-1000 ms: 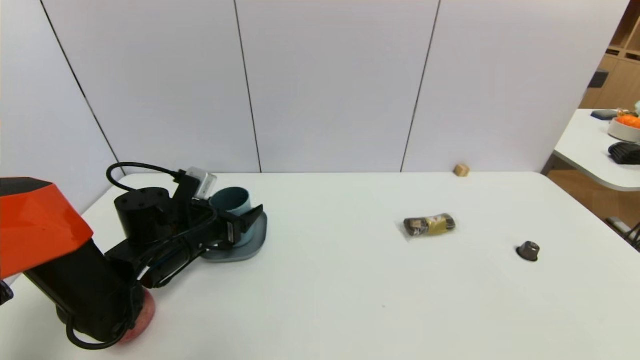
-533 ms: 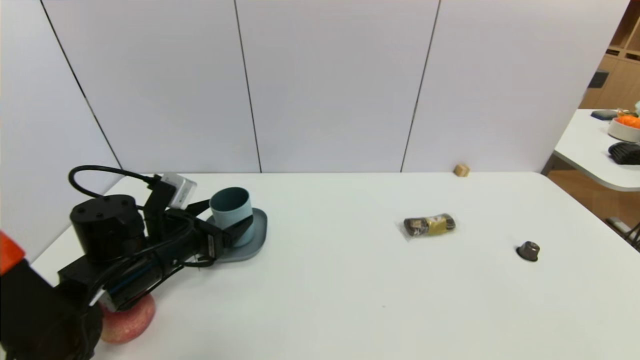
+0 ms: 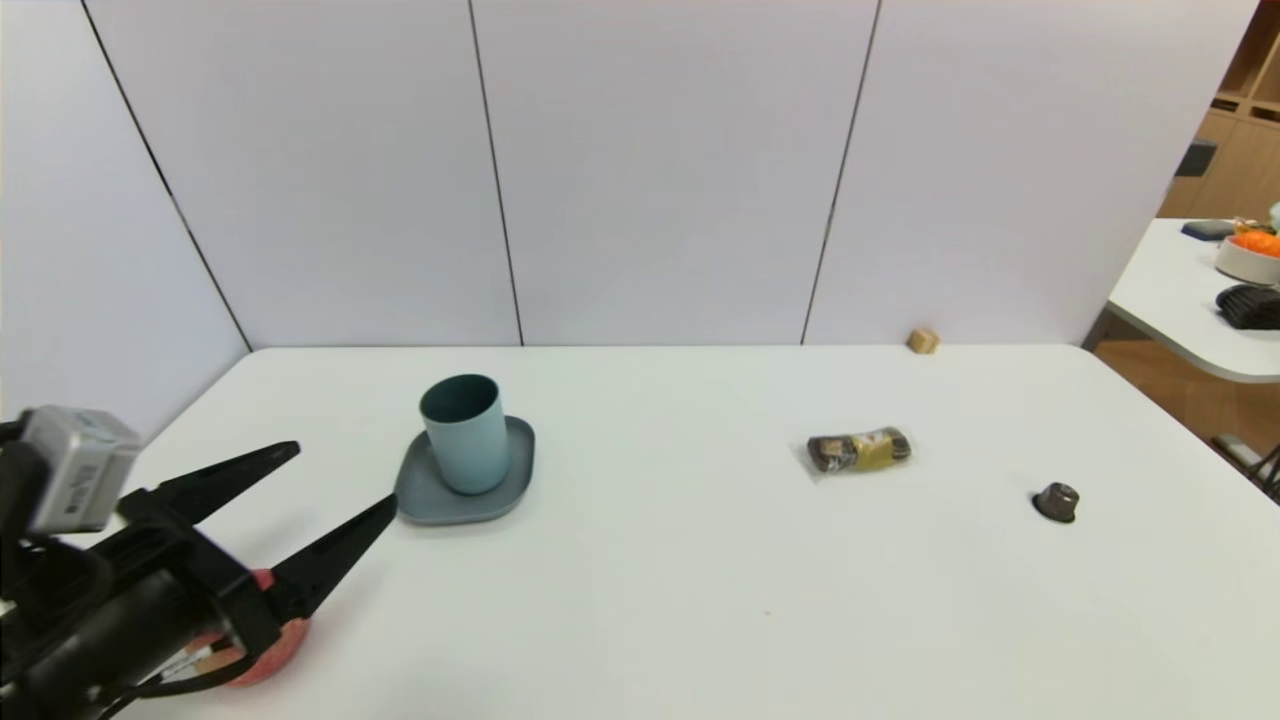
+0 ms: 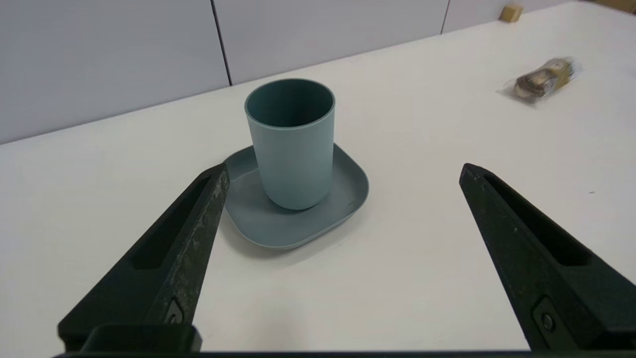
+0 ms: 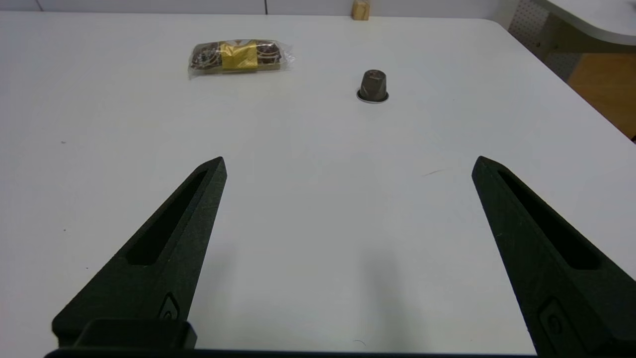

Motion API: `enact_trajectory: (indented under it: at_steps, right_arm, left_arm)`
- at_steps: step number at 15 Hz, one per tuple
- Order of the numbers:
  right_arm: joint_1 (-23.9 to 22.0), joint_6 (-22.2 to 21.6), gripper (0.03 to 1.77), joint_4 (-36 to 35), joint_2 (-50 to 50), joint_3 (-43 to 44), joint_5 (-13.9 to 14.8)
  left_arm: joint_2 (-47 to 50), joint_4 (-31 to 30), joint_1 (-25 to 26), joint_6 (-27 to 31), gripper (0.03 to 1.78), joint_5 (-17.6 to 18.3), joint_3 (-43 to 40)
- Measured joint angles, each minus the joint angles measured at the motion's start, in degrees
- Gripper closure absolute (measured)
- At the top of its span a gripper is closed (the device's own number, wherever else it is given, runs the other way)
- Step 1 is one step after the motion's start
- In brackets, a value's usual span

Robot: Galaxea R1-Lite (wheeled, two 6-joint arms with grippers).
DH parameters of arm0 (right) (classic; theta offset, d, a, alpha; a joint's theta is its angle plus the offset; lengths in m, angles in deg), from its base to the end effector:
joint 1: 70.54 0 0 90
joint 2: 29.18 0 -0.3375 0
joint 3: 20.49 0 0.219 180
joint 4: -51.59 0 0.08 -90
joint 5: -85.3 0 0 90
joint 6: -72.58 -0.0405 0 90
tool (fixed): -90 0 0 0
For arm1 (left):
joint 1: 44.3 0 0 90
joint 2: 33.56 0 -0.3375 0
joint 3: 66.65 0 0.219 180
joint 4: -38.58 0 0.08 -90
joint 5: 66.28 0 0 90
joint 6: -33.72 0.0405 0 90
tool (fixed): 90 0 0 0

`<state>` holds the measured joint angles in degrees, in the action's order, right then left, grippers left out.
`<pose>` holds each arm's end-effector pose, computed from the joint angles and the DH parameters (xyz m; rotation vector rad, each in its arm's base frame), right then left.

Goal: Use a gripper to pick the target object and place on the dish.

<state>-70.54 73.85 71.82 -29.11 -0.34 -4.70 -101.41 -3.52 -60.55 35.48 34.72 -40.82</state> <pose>-0.0115 0.0000 0.0753 -0.0222 0.0002 0.0000 0.1468 -0.0508 0.1662 0.0301 -0.0087 -0.4755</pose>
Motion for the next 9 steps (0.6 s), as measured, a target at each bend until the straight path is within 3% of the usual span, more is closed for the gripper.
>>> enact_trajectory:
  at_steps: [4, 9]
  right_arm:
    - [0.00, 0.02, 0.09, 0.00, 0.00, 0.00, 0.00]
    - [0.00, 0.02, 0.09, 0.00, 0.00, 0.00, 0.00]
  left_arm:
    - [21.52, 12.01, 2.15, -2.57, 0.14, -0.02, -1.51]
    - [41.68, 24.99, 11.19, -2.83, 0.12, 0.16, -4.73]
